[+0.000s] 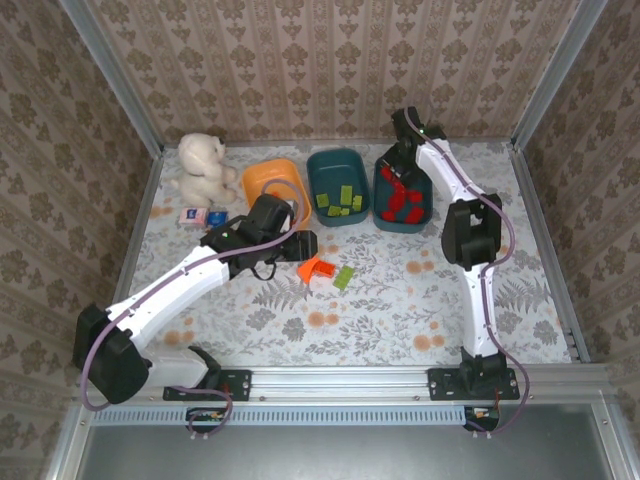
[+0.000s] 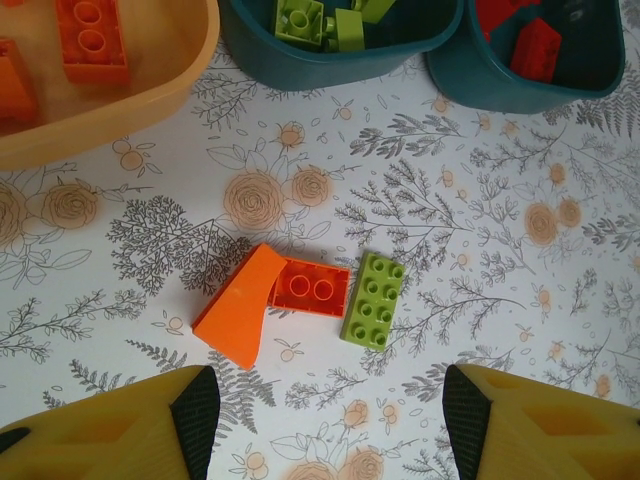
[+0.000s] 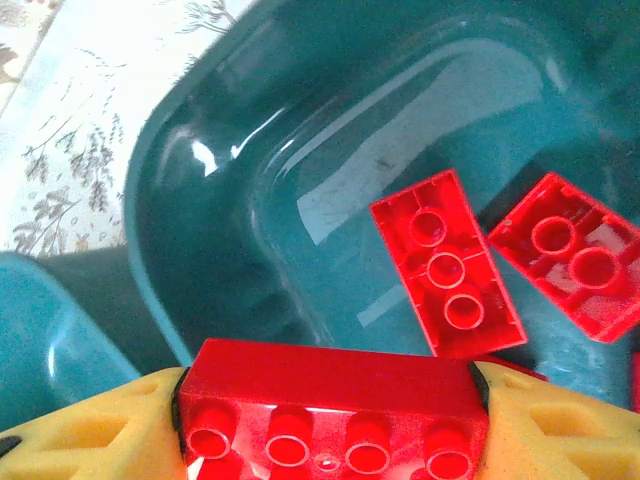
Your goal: Sort the legos into containers by color
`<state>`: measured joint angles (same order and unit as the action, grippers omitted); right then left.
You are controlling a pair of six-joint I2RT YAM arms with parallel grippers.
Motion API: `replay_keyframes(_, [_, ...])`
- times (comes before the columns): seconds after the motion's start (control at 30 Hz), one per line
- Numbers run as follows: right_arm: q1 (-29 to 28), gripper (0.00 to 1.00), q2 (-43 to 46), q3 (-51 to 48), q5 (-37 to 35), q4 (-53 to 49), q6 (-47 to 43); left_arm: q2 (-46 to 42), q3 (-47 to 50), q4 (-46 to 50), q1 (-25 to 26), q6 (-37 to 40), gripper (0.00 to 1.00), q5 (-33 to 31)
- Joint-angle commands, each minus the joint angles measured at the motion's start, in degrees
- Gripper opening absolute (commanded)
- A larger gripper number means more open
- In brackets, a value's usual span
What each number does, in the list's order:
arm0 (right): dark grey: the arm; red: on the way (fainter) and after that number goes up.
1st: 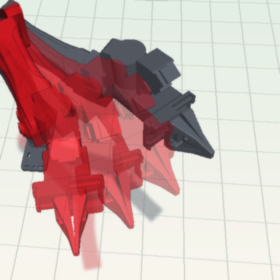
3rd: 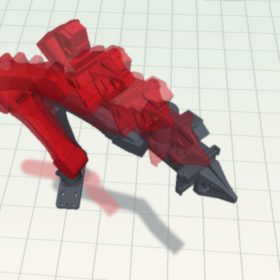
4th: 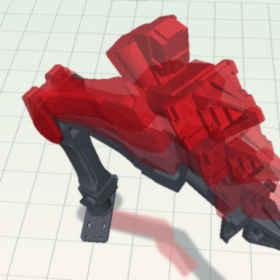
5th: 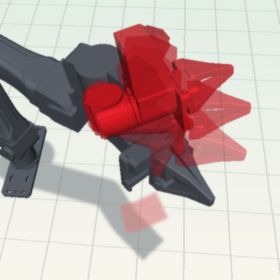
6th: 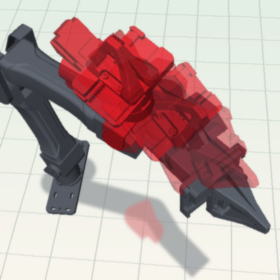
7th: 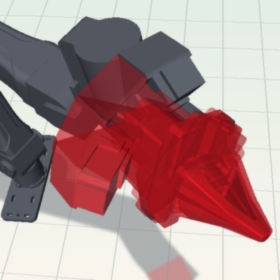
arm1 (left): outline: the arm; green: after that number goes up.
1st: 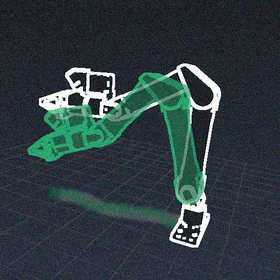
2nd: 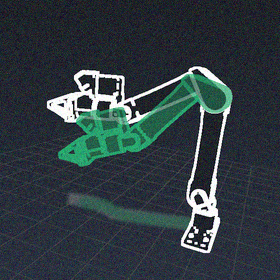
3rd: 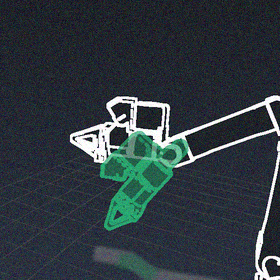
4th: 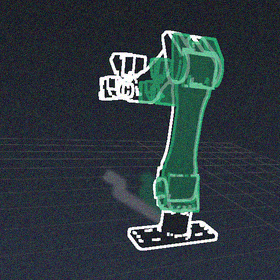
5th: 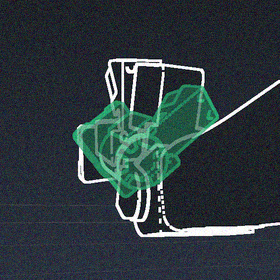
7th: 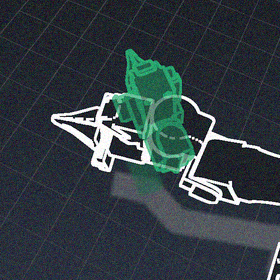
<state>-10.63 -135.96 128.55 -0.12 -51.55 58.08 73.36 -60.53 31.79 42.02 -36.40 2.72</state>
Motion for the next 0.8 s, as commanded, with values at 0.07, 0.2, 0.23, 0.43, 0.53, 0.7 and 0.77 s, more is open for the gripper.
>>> replay_keyframes(0.07, [0.09, 0.55, -2.17, 2.68, 2.93, 0.05, 15.59, 0.53, -1.86, 0.2, 0.37, 0.05, 0.64, -1.31])
replay_keyframes(0.2, [-0.17, 0.55, -3.67, 2.84, 2.71, -0.44, 22.59, 0.62, -2.13, 0.35, 0.39, 0.1, 0.64, -1.54])
replay_keyframes(0.23, [-0.14, 0.55, -3.93, 2.84, 2.87, -0.36, 23.89, 0.64, -2.22, 0.4, 0.4, 0.11, 0.64, -1.58])
replay_keyframes(0.43, [-0.07, 0.57, -5.38, 3.5, 1.86, -3.04, 31.8, 0.6, -2.31, 0.62, 0.36, 0.01, 0.63, -1.48])
replay_keyframes(0.53, [0.18, 0.58, -6.43, 3.58, 3.03, -1.87, 35.03, 0.47, -2.4, 0.81, 0.35, 0.13, 0.63, -1.56])
replay_keyframes(0.7, [0.22, 0.63, -8.66, 7.26, 3.85, -3.7, 37.26, -0.21, -1.94, 1.33, 0.3, 0.18, 0.63, -1.75])
replay_keyframes(0.77, [0.23, 0.63, -9.19, 7.86, 3.89, -4.88, 37.52, -0.58, -1.75, 1.48, 0.23, 0.1, 0.63, -1.83])
